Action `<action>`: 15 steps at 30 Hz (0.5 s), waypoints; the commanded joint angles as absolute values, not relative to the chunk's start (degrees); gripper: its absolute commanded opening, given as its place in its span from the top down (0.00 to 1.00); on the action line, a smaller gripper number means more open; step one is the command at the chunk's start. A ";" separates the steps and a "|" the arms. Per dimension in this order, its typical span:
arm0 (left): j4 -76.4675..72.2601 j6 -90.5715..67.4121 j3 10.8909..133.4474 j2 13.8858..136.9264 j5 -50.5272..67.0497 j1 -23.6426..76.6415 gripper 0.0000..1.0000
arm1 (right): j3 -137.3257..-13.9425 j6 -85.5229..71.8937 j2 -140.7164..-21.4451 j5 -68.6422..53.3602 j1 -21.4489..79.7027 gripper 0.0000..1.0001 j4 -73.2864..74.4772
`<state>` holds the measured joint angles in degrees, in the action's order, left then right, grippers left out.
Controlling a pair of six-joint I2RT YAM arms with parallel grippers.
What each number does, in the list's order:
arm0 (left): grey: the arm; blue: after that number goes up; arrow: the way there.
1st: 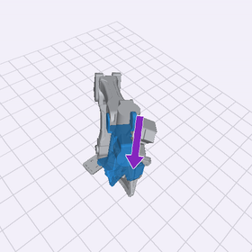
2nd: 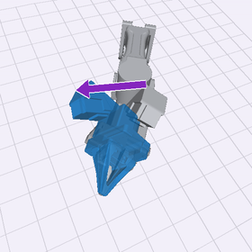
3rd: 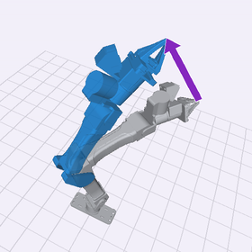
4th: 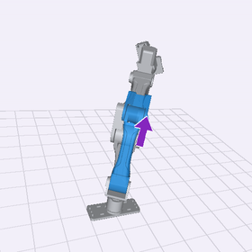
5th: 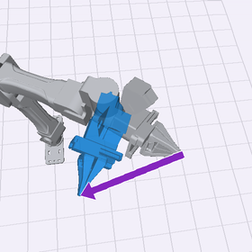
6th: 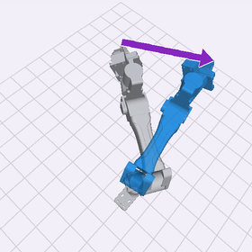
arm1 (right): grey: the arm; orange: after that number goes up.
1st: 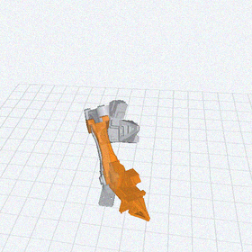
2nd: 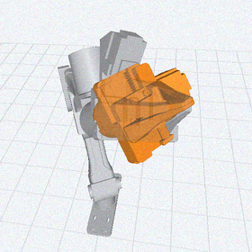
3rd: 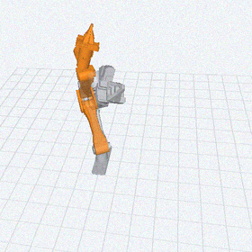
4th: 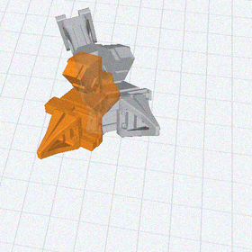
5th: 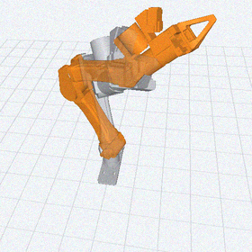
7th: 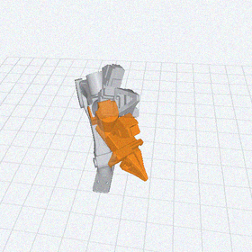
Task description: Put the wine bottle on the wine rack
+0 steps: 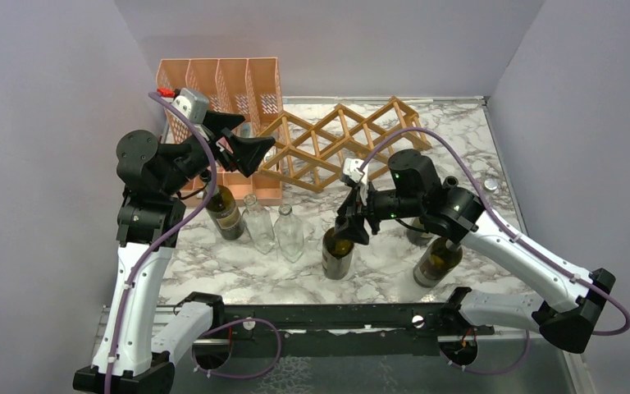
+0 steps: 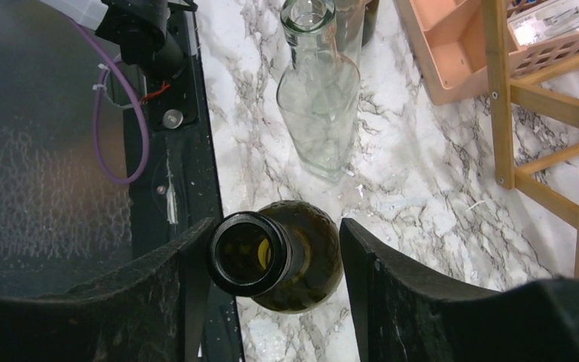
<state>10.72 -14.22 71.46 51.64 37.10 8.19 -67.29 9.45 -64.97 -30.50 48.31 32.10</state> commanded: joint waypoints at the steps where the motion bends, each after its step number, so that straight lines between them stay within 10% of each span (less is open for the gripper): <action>1: 8.98 -15.24 70.45 51.45 40.12 7.76 0.01 | -65.04 12.07 -64.41 -32.11 48.91 0.39 25.52; 15: 6.25 -18.10 70.07 52.88 49.03 7.82 0.01 | -61.65 15.11 -62.01 -30.49 49.20 0.80 19.34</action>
